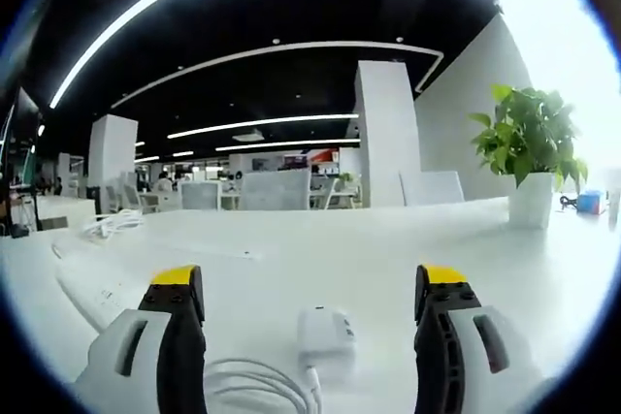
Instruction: Straighten the power strip on the desk, plug the charger into it
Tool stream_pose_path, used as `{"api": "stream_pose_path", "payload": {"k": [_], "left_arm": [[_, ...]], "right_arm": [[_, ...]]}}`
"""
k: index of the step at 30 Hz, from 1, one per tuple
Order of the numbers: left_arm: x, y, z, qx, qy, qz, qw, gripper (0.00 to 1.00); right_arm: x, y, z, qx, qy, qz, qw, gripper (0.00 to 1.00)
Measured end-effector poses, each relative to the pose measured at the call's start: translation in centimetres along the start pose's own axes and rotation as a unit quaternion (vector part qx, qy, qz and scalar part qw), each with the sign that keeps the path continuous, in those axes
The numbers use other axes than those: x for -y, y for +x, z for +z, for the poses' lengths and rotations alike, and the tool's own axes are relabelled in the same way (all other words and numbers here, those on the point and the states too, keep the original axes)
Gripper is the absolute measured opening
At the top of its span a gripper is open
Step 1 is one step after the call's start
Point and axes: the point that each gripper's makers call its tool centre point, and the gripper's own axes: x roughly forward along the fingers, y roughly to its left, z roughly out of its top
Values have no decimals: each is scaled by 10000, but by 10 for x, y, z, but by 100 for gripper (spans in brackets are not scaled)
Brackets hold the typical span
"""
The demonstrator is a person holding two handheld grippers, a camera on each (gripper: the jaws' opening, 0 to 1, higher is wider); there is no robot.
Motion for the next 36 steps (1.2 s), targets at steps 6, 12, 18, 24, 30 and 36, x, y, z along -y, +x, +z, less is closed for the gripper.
{"api": "stream_pose_path", "payload": {"k": [6, 12, 18, 24, 30, 36], "left_arm": [[-1, -1, -1, -5, -6, 13, 10000, 99], [-2, -2, -1, 3, -14, 14, 10000, 99], [-2, -2, -1, 9, -20, 22, 10000, 99], [-2, -2, -1, 8, -14, 27, 10000, 99], [-2, -3, -1, 10, -15, 25, 10000, 99], [-3, -5, -2, 2, -29, 37, 10000, 99]], "right_arm": [[1, 0, -12, -241, -68, -7, 9997, 90], [5, 1, -19, -400, -225, -21, 9989, 86], [7, 5, -22, -456, -229, 7, 9987, 79], [7, 5, -25, -556, -295, 37, 9980, 72], [4, 5, -32, -721, -251, 89, 9970, 68], [3, 3, -36, -828, -248, 73, 9962, 60]]}}
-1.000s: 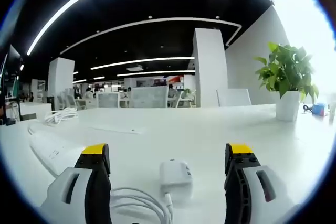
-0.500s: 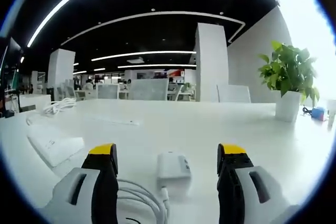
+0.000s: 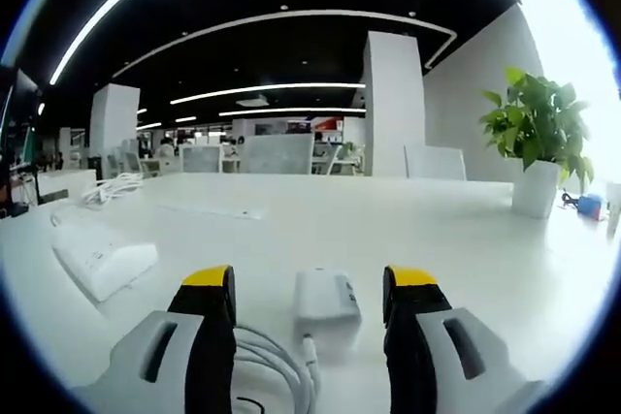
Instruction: Straighten the power strip on the desk, plug the charger into it
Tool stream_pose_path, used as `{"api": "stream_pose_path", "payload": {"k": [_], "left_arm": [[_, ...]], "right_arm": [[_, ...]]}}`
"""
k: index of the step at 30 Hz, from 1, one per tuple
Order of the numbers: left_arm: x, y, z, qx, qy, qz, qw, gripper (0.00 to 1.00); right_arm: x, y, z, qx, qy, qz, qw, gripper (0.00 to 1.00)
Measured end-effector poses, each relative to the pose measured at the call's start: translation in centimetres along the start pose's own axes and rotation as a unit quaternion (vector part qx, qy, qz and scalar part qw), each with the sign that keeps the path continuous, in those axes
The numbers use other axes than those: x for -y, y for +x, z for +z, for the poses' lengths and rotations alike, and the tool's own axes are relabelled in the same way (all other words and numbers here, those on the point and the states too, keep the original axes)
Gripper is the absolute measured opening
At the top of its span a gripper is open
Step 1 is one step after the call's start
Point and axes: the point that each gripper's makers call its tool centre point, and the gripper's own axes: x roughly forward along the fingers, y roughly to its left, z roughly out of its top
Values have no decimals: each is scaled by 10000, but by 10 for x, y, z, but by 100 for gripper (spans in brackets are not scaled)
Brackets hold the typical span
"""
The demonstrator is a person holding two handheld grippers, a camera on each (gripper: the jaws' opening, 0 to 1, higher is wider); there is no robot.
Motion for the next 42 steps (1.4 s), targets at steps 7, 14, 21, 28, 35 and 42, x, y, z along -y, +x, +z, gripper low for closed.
{"api": "stream_pose_path", "payload": {"k": [7, 14, 21, 28, 35, 42], "left_arm": [[0, -1, 2, 19, 12, 12, 10000, 99], [2, 0, 3, 20, 17, -17, 10000, 99], [1, 0, 5, 34, 19, -5, 10000, 99], [2, 2, 4, 24, 31, -31, 10000, 99], [0, 1, 3, 17, 4, -9, 10000, 99], [-3, 1, 3, 23, -5, 18, 10000, 99]], "right_arm": [[-3, -2, -4, -96, 126, 47, 9999, 53], [-5, -3, -7, -218, 167, 54, 9996, 46], [-2, -2, -7, -243, 151, 12, 9996, 42], [1, -4, -9, -285, 89, -32, 9995, 36], [4, -2, -12, -326, 57, -71, 9994, 32], [7, 1, -12, -351, -28, -84, 9993, 29]]}}
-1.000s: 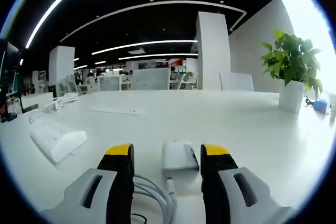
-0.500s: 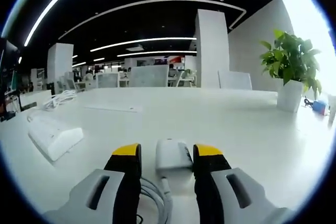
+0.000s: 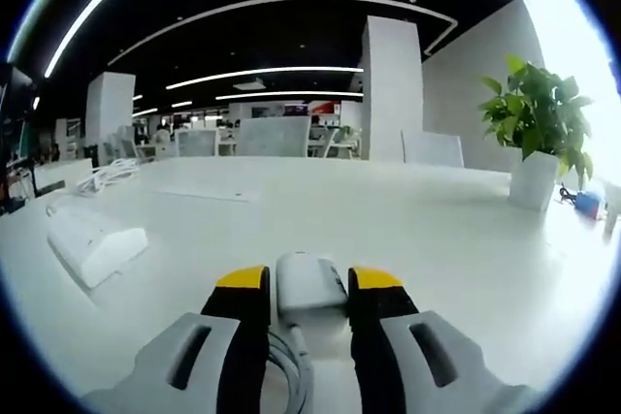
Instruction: Straighten the power strip on the desk, plug the charger into it
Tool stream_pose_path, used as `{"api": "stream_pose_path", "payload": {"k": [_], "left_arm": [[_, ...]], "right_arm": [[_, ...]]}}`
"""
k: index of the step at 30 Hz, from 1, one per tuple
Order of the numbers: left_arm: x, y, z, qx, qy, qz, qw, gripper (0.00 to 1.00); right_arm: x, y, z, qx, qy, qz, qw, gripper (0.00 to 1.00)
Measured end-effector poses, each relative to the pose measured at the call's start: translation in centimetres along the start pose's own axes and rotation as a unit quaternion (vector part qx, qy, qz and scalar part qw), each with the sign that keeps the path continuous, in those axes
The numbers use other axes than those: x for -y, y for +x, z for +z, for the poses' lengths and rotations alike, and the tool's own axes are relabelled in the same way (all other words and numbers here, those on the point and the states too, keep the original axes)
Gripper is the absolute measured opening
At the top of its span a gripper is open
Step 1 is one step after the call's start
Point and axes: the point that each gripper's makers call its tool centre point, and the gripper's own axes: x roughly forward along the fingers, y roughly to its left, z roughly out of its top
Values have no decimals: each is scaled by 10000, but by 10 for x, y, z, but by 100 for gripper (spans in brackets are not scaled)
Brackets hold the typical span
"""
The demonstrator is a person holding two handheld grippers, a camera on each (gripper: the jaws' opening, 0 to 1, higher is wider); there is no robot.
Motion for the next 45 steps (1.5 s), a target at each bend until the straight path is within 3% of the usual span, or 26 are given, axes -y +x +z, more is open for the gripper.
{"api": "stream_pose_path", "payload": {"k": [36, 45], "left_arm": [[-6, -2, -3, -20, -12, 84, 10000, 99], [-5, -2, 0, 4, 7, 76, 10000, 99]], "right_arm": [[-3, -5, -3, -199, -113, 47, 9997, 25], [-9, -5, -1, -282, -394, 142, 9987, 25]]}}
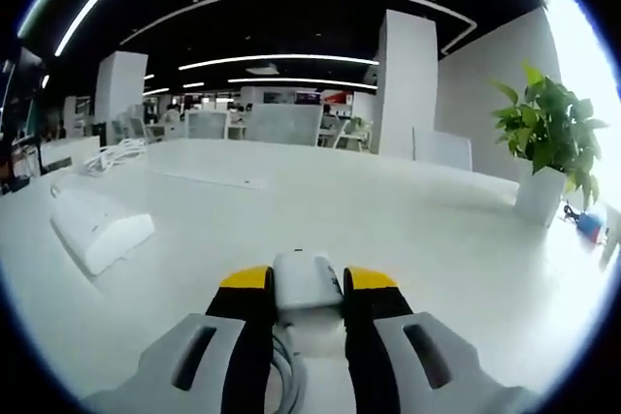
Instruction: Straighten the power strip on the desk, plug the charger into it
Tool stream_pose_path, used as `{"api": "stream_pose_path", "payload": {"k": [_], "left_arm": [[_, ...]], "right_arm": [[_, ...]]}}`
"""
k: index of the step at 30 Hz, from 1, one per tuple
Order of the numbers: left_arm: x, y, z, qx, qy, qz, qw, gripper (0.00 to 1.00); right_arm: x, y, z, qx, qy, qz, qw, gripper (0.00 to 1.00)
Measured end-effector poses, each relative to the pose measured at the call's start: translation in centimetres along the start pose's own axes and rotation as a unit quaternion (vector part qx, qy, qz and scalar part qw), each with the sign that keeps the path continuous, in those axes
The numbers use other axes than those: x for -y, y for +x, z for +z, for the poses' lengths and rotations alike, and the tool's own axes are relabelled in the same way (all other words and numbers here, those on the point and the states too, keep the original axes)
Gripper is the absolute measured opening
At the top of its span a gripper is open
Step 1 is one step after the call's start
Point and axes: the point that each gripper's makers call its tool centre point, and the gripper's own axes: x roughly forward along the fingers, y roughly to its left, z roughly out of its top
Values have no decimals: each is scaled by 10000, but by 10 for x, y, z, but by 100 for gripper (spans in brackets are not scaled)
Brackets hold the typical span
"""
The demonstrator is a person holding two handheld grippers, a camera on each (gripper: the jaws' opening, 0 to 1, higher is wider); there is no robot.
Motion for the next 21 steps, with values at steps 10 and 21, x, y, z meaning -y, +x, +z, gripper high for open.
{"api": "stream_pose_path", "payload": {"k": [10, 21], "left_arm": [[3, 0, 2, 6, 25, -32, 10000, 99], [3, 0, 3, 25, 23, -34, 10000, 99]], "right_arm": [[1, -3, 6, 81, 228, 39, 9997, 25], [1, -11, 22, 215, 66, 48, 9997, 25]]}}
